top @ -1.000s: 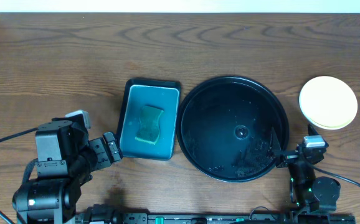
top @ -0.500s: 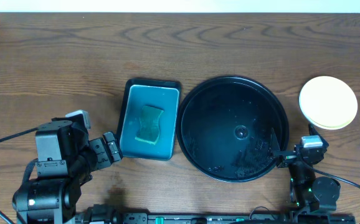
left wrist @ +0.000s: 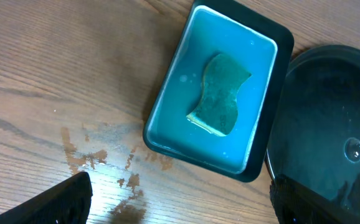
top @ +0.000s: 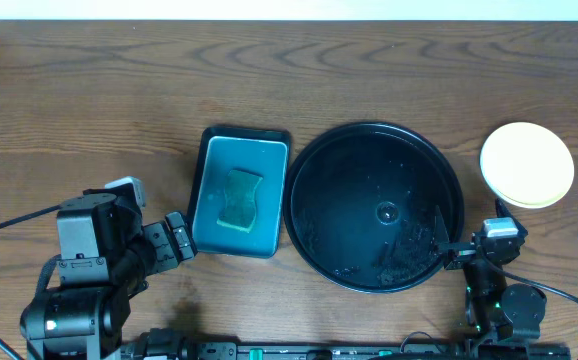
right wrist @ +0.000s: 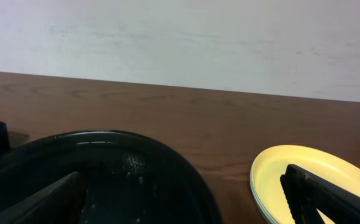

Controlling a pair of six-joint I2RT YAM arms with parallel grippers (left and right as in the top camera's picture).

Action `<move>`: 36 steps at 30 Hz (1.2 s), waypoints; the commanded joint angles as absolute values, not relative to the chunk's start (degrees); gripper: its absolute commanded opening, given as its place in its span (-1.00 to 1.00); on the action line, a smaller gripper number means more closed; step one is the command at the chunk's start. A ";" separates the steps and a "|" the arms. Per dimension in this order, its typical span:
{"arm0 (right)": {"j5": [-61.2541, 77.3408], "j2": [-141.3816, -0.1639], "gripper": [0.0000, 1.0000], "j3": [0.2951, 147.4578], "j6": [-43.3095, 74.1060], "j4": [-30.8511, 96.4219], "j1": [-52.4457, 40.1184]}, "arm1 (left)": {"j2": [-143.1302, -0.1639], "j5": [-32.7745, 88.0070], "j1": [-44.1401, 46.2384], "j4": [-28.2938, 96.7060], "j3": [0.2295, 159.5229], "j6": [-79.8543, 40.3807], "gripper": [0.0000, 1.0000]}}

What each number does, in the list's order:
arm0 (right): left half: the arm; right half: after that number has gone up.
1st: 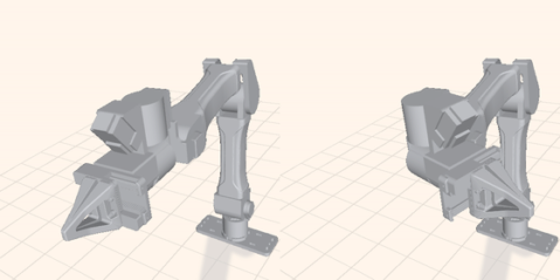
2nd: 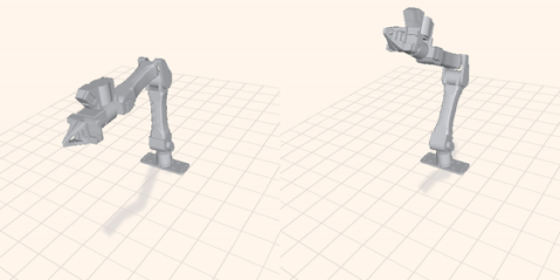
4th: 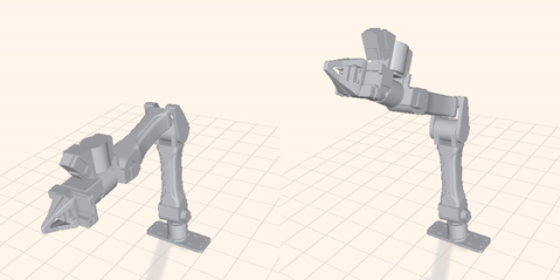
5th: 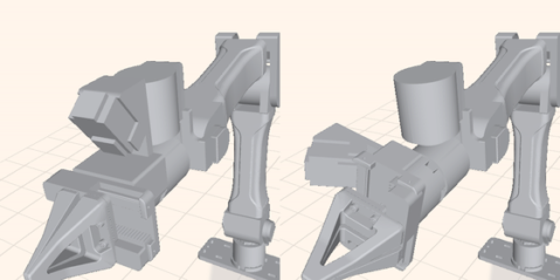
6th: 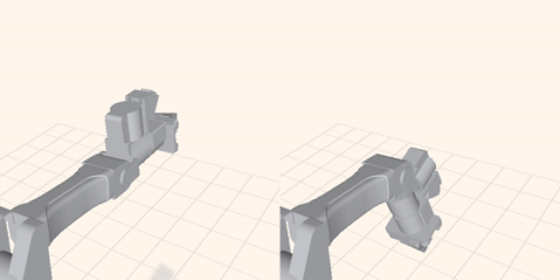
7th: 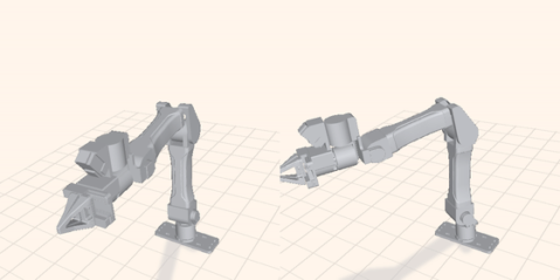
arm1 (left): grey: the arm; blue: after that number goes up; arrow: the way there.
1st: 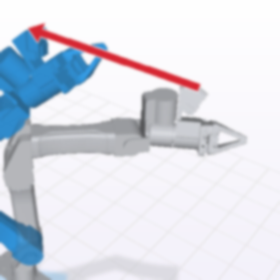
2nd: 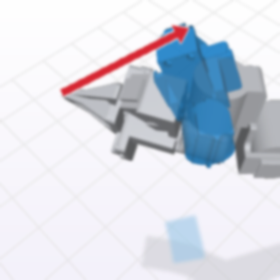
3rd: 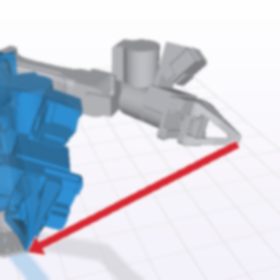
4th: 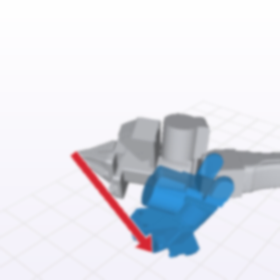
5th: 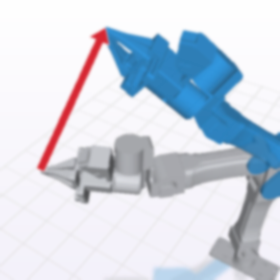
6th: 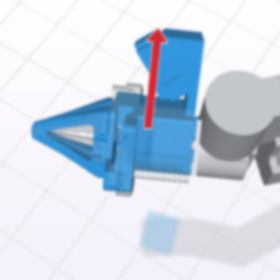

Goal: Clean dirty plates on tray and stack at the side

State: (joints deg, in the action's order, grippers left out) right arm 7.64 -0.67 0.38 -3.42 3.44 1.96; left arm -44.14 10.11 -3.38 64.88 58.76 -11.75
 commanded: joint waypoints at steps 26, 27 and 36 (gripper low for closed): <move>7.11 -0.30 0.99 0.32 -4.14 3.68 1.41 | -37.41 9.41 -3.68 65.32 58.26 -11.14 0.84; 7.11 -0.30 0.98 0.32 -4.14 3.68 1.41 | -36.25 9.15 -3.68 65.34 57.78 -10.61 0.82; 7.11 -0.34 0.99 0.32 -4.14 3.68 1.41 | -21.28 5.76 -3.68 56.42 44.29 -10.13 0.84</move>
